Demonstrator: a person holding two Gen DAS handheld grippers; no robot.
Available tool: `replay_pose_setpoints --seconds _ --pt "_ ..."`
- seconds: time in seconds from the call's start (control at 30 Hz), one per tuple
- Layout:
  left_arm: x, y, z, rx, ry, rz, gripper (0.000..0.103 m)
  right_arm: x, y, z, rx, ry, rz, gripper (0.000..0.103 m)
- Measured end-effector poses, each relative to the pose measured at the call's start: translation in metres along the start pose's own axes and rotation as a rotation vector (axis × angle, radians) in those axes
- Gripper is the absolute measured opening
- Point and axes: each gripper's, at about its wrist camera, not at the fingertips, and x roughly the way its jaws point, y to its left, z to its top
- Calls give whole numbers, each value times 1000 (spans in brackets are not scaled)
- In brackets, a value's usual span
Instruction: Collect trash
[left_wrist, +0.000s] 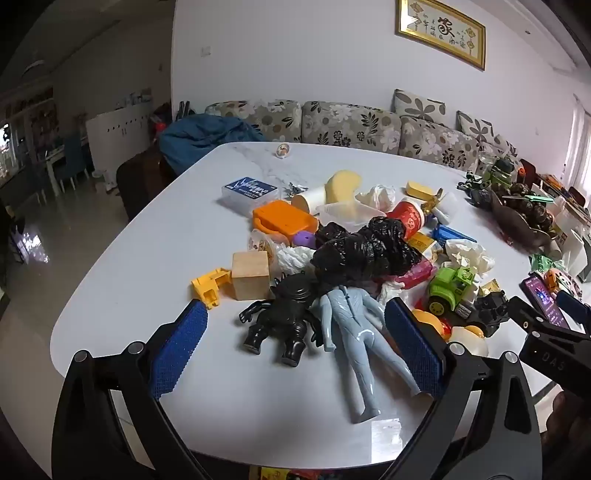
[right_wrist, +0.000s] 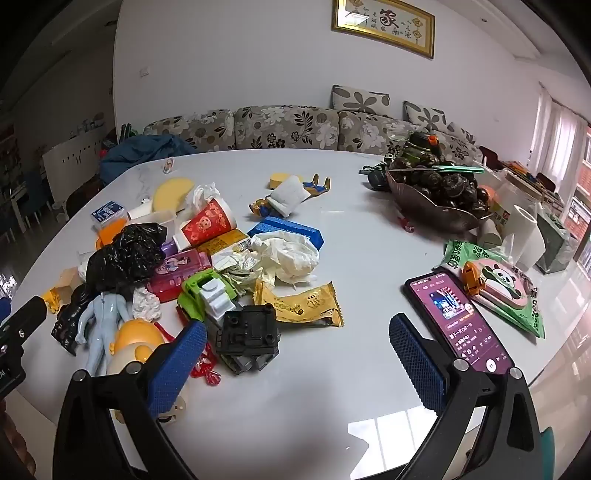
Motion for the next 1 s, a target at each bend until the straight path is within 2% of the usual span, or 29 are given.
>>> replay_pose_setpoints --seconds 0.13,0.33,0.5,1.0 --pt "1 9 -2 -35 22 -17 94 -2 1 -1 10 -6 -4 98" --pt "6 11 -5 -15 61 -17 94 3 -1 0 2 19 15 98" --pt "5 7 -9 6 55 -13 94 2 -3 -4 -4 17 44 98" --pt "10 11 -11 -20 83 -11 94 1 1 -8 -20 31 65 98"
